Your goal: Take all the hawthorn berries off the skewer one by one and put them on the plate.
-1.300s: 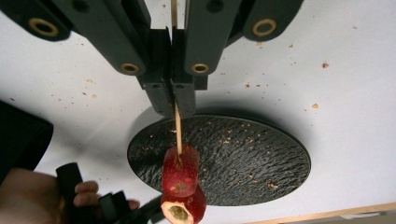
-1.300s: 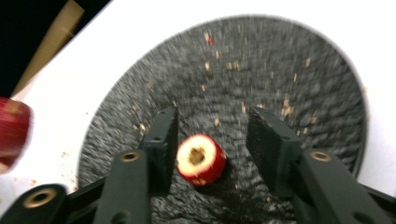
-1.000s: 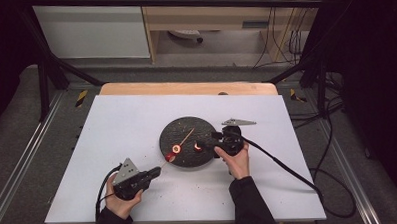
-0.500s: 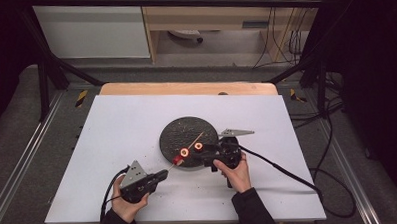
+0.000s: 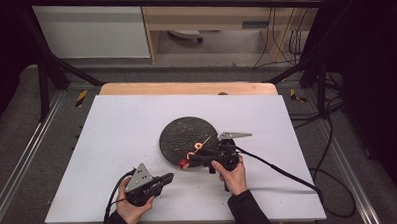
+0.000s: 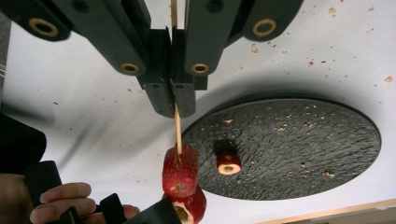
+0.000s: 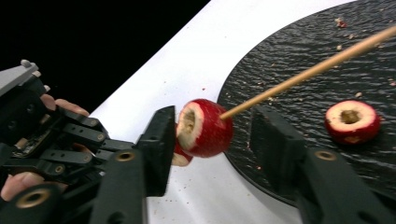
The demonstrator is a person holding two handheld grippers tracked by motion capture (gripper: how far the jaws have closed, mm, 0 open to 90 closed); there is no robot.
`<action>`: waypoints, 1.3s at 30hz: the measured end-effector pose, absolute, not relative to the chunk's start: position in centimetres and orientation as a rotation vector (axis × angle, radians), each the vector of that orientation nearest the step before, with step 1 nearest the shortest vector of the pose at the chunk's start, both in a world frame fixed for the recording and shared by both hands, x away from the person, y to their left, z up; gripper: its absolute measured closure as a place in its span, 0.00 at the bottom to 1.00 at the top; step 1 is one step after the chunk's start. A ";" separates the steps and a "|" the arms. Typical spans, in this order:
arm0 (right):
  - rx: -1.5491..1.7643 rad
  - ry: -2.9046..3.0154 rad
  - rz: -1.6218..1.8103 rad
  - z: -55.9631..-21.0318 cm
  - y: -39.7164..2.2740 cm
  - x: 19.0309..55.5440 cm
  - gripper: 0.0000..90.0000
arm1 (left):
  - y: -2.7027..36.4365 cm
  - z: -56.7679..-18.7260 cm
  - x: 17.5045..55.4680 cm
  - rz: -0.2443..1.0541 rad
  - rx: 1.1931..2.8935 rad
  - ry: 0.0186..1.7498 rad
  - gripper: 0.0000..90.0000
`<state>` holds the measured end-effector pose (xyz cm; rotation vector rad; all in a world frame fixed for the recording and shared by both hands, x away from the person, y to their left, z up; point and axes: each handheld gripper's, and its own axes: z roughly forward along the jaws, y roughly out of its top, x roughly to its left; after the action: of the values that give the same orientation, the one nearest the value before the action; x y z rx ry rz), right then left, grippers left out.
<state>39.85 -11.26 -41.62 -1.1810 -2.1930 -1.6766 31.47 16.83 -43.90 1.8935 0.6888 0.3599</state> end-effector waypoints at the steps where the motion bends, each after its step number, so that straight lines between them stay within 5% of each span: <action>1: -1.179 -2.183 -1.675 -41.6 -11.2 39.9 0.64 | 16.8 -43.9 31.5 0.357 1.895 0.687 0.98; 21: -1.172 -2.064 -1.685 -40.9 -11.8 40.2 0.78 | 17.0 -43.7 31.4 0.367 1.866 0.653 0.98; 39: -1.238 -2.023 -1.736 -39.5 -13.4 41.5 0.79 | 17.6 -43.5 31.4 0.389 1.858 0.643 0.98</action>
<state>41.48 -13.42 -39.50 -1.2381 -2.0232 -1.7360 31.37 17.57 -43.50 1.8581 0.6430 0.3893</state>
